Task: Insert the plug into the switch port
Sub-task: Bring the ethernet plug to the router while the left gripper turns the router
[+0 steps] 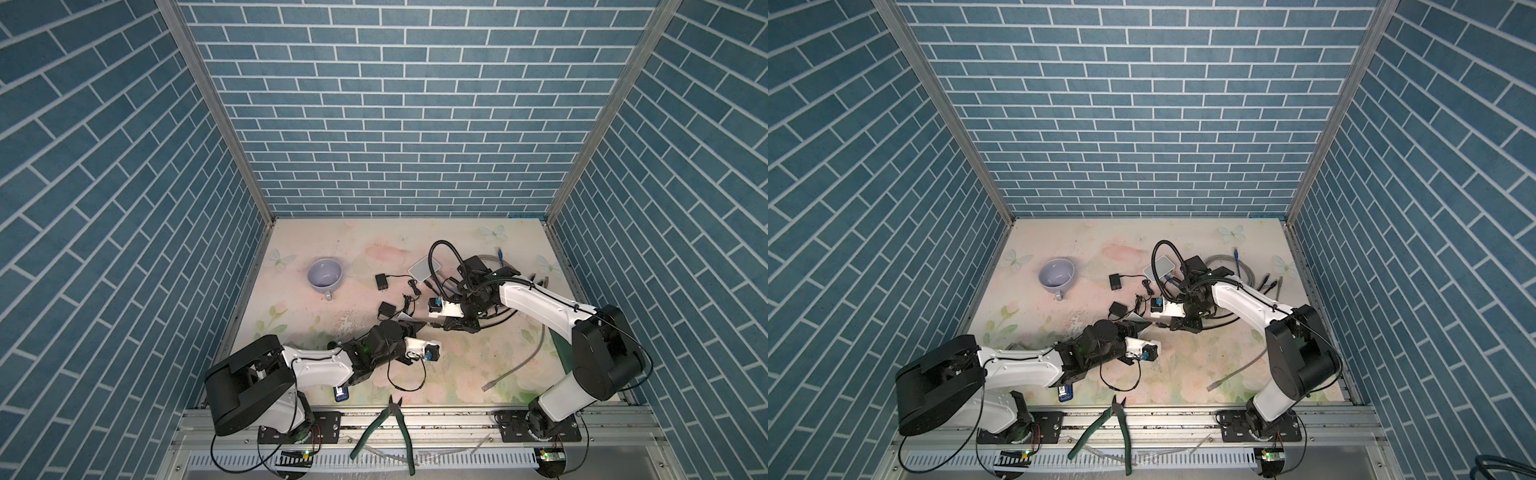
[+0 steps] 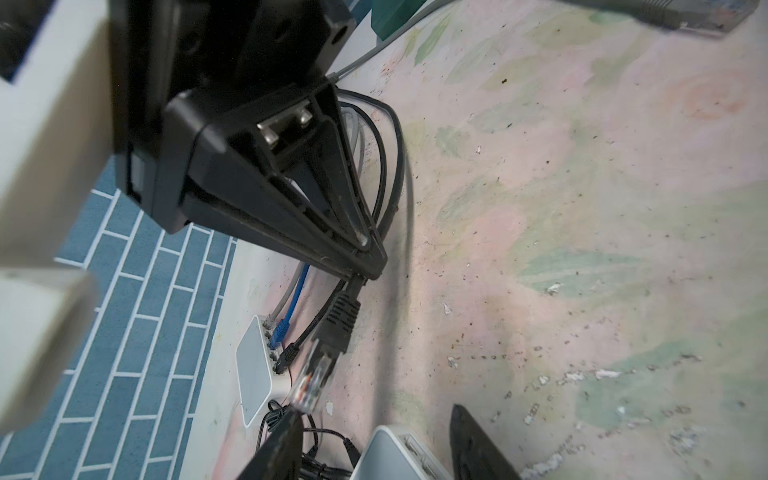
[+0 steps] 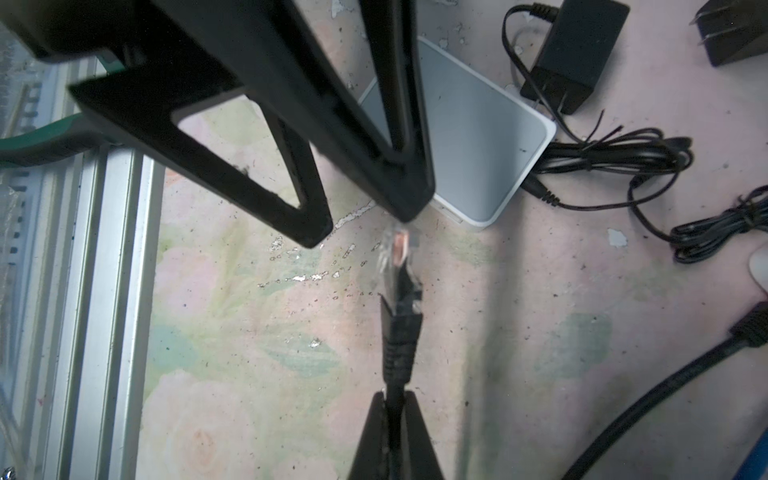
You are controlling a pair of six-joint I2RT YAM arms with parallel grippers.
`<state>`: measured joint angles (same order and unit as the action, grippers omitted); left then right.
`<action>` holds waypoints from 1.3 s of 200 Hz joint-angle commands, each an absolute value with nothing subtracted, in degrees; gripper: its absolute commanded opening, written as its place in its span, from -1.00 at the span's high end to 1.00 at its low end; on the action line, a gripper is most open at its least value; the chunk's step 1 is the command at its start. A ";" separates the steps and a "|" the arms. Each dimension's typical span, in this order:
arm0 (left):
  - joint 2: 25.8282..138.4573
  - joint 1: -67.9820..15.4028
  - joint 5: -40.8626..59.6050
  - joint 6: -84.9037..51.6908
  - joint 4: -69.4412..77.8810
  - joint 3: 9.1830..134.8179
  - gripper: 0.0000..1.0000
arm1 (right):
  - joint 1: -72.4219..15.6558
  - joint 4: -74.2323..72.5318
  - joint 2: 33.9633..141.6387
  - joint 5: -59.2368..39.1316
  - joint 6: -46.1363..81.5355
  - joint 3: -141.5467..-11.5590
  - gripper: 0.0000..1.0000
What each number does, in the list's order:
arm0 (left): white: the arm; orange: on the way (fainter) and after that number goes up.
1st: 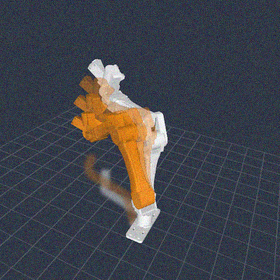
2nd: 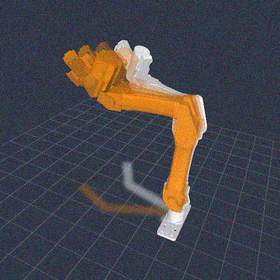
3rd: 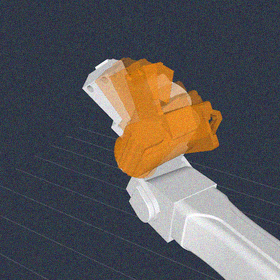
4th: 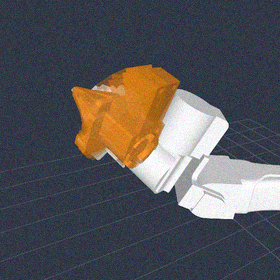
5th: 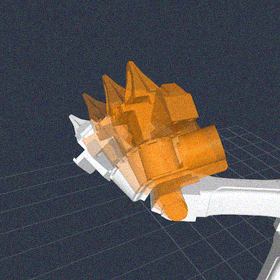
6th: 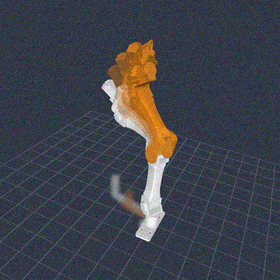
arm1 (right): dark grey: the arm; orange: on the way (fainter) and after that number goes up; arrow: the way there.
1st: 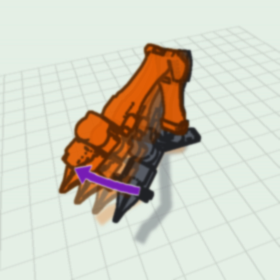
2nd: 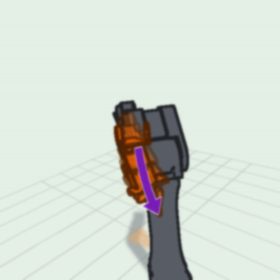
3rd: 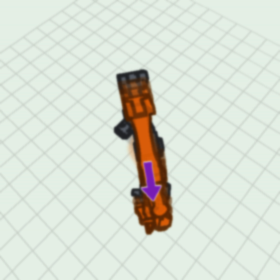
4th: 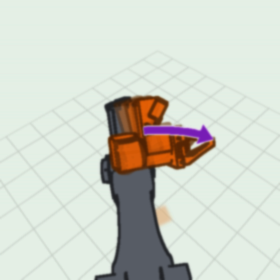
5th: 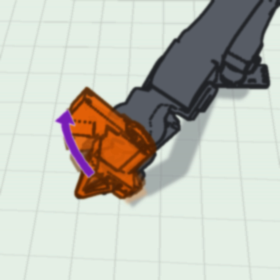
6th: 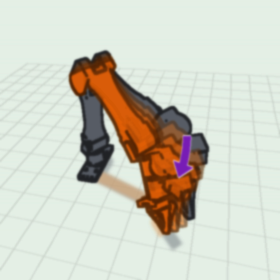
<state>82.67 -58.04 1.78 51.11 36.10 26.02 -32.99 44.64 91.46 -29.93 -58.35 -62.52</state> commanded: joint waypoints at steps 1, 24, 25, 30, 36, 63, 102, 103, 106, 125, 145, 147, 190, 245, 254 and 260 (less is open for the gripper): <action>84.38 -58.35 3.27 52.71 37.95 28.02 -0.06 | -33.01 46.45 92.32 -33.31 -58.60 -65.07 1.00; 86.14 -58.25 2.07 53.13 40.29 28.38 0.04 | -32.97 46.87 92.50 -33.44 -58.66 -65.23 1.00; 86.22 -58.26 2.05 53.15 40.31 28.47 0.04 | -32.96 46.90 92.53 -33.46 -58.69 -65.27 1.00; 86.47 -58.27 1.99 53.18 40.33 28.71 0.06 | -32.96 47.03 92.59 -33.49 -58.71 -65.29 1.00; 86.78 -58.25 1.84 53.22 40.28 28.98 0.07 | -33.01 47.22 92.70 -33.49 -58.71 -65.36 1.00; 87.53 -58.27 1.21 53.27 41.04 29.51 0.14 | -32.96 47.85 93.17 -33.66 -58.80 -65.83 1.00; 86.84 -57.71 1.14 53.48 41.70 29.19 0.23 | -32.96 48.16 93.67 -34.17 -58.89 -66.44 1.00; 86.84 -57.69 1.14 53.55 41.68 29.18 0.23 | -32.96 48.16 93.64 -34.18 -58.89 -66.49 1.00; 86.84 -57.66 1.16 53.53 41.60 29.26 0.25 | -32.96 48.15 93.63 -34.26 -58.84 -66.55 1.00; 86.95 -57.55 1.15 53.63 41.48 29.44 0.39 | -32.97 48.23 93.77 -34.63 -58.88 -66.71 1.00; 87.10 -57.38 1.07 53.70 41.36 29.47 0.53 | -32.96 48.33 93.99 -34.98 -58.87 -66.80 1.00; 87.10 -57.32 1.02 53.64 41.39 29.49 0.54 | -32.94 48.32 93.96 -35.05 -58.88 -66.84 1.00; 87.01 -56.93 0.71 53.01 40.18 29.54 0.75 | -32.96 48.27 94.12 -35.33 -59.06 -67.06 1.00; 85.62 -55.83 0.73 47.76 38.70 29.17 0.78 | -32.96 38.12 90.50 -32.50 -57.09 -61.35 0.70; 85.06 -55.53 0.62 46.00 38.63 28.92 0.79 | -32.96 34.65 89.13 -32.26 -56.63 -59.34 0.64; 84.61 -55.17 0.90 44.84 38.58 28.77 0.78 | -32.96 32.31 88.17 -32.26 -56.24 -57.90 0.59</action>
<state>86.83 -56.34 1.10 50.26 39.29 28.60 -32.73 40.91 92.20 -31.81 -57.41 -62.74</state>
